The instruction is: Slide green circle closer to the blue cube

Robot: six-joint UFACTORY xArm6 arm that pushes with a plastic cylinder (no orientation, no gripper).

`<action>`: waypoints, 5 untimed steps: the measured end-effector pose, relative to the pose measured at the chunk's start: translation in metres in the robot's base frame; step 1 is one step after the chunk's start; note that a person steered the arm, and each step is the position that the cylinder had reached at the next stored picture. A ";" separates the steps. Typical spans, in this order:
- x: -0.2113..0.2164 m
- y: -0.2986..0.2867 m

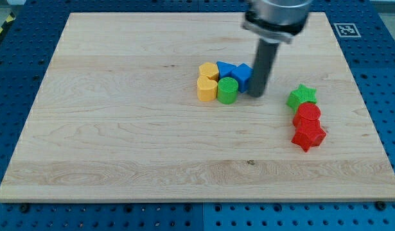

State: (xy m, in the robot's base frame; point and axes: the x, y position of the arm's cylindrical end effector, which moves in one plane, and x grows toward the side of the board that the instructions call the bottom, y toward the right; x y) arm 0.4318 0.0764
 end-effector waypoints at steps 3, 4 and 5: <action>0.049 -0.036; 0.051 -0.073; 0.035 -0.097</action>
State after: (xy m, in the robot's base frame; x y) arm 0.4664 -0.0204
